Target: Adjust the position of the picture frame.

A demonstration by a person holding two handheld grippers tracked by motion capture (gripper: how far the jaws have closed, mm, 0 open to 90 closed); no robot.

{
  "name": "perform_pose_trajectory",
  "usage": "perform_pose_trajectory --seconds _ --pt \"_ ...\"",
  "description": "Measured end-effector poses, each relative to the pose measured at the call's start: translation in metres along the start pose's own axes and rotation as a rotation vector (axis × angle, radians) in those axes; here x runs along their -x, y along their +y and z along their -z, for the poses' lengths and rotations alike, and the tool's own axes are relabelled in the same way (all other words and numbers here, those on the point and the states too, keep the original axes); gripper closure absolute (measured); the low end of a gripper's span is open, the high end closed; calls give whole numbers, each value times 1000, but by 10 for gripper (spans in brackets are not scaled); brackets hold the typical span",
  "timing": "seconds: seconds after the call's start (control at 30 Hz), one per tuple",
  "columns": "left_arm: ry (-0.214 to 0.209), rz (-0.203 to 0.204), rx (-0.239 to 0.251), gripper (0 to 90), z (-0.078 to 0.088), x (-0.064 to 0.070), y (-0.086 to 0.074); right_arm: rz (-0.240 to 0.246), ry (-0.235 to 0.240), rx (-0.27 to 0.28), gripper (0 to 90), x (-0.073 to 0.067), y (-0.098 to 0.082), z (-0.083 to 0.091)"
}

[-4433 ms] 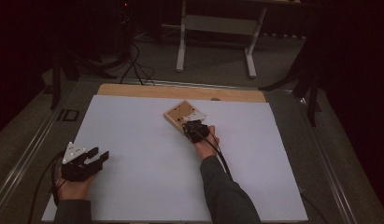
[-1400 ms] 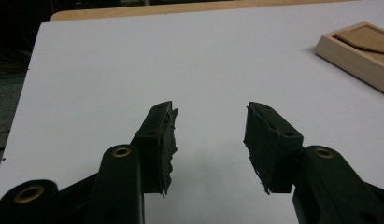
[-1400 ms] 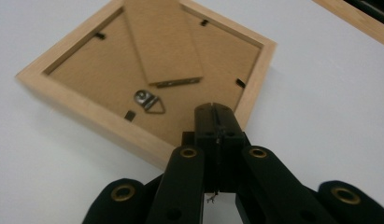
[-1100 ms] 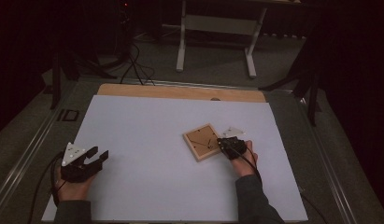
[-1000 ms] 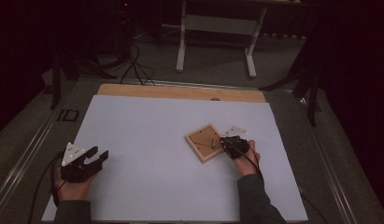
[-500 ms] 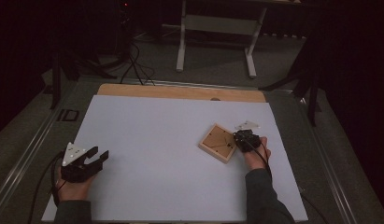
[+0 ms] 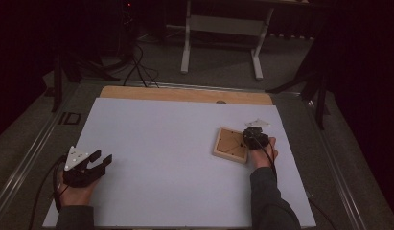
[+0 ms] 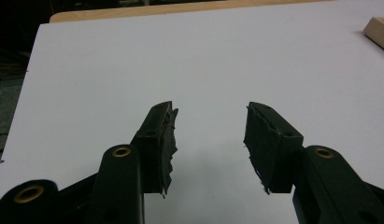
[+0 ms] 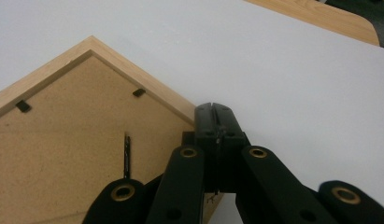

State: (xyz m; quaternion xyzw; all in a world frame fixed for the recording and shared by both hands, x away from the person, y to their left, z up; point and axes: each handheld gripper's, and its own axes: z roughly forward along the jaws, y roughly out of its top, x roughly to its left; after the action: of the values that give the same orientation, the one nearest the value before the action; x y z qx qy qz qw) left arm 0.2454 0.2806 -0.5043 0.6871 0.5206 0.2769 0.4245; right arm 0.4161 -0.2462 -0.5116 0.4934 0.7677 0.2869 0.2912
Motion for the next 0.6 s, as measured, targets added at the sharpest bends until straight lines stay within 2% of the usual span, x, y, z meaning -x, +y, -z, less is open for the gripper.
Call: perform_pose_trajectory --seconds 0.13,0.3,0.4,0.6 --pt "5 3 6 522 1 -1 0 -35 11 -6 891 3 -2 3" --pt "5 -3 3 522 0 0 0 -82 26 13 814 9 -4 15" --pt "4 -5 5 522 1 1 0 -112 34 4 775 12 -8 18" --pt "5 -5 2 521 0 0 0 -173 83 -5 749 13 -19 20"
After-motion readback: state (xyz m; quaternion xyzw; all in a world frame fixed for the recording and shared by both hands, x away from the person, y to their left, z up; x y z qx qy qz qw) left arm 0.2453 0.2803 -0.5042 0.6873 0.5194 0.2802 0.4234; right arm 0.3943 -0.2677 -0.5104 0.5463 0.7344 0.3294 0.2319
